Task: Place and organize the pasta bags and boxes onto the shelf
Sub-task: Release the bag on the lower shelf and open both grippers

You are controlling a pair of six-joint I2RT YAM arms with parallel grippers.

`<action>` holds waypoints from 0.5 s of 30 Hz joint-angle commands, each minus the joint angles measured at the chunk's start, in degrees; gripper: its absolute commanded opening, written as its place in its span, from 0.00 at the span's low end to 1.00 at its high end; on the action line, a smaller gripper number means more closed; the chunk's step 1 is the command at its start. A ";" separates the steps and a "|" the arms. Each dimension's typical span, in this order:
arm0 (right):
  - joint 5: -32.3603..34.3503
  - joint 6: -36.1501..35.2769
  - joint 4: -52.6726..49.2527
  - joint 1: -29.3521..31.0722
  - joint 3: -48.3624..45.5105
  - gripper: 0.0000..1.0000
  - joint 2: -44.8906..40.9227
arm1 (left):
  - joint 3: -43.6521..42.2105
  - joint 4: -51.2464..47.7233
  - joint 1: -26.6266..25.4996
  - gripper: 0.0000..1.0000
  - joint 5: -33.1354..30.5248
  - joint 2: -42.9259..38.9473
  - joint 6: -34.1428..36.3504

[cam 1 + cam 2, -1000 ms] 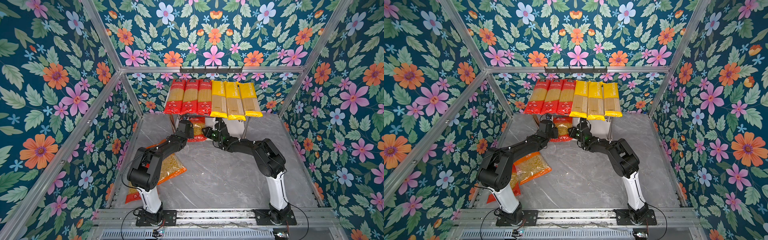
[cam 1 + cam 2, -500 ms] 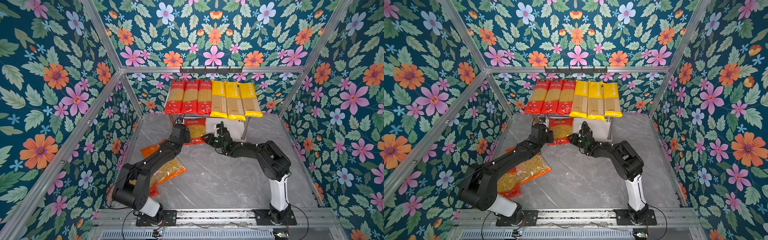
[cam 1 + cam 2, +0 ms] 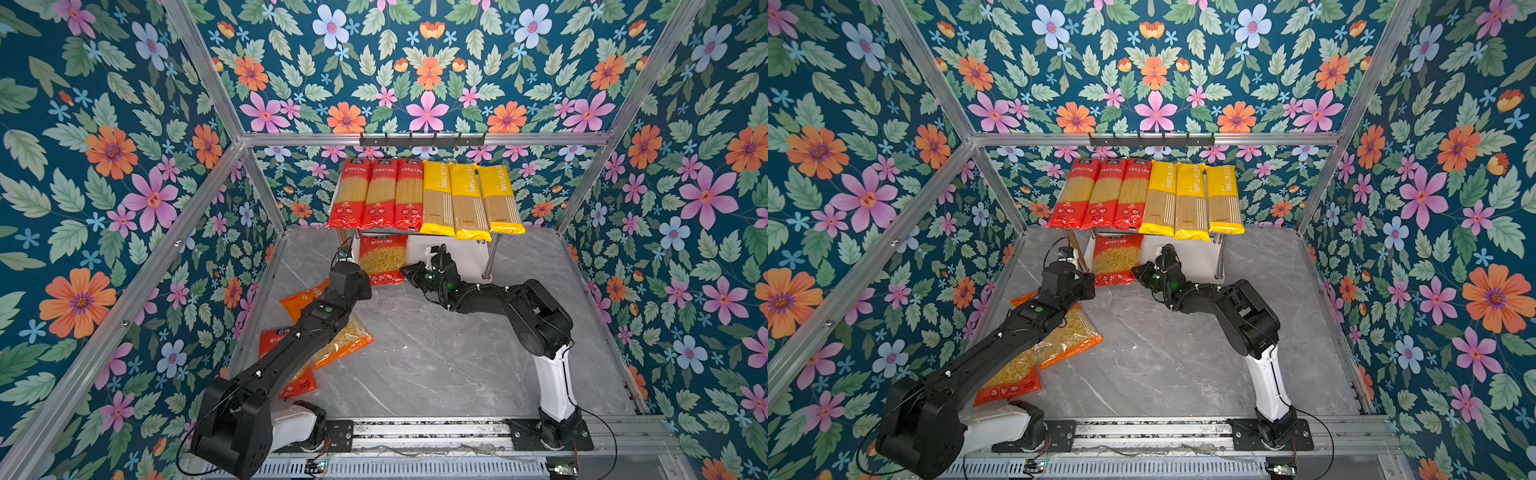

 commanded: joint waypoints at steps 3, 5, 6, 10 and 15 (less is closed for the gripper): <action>7.20 5.47 4.69 0.85 4.36 0.00 1.53 | -0.30 -3.38 0.12 0.45 -2.57 -3.38 -0.68; 10.00 5.08 2.64 1.24 5.79 0.00 2.18 | -0.72 -3.81 0.12 0.45 -2.86 -4.38 -0.82; 10.83 4.89 2.16 1.38 6.38 0.00 2.62 | -0.95 -3.89 0.14 0.45 -2.95 -4.71 -0.84; 9.28 4.92 0.52 1.53 9.13 0.00 5.89 | -1.61 -4.67 0.11 0.45 -3.23 -5.78 -0.97; 4.39 4.73 -2.01 1.35 11.30 0.00 8.10 | -2.68 -5.33 0.19 0.45 -3.13 -6.96 -1.58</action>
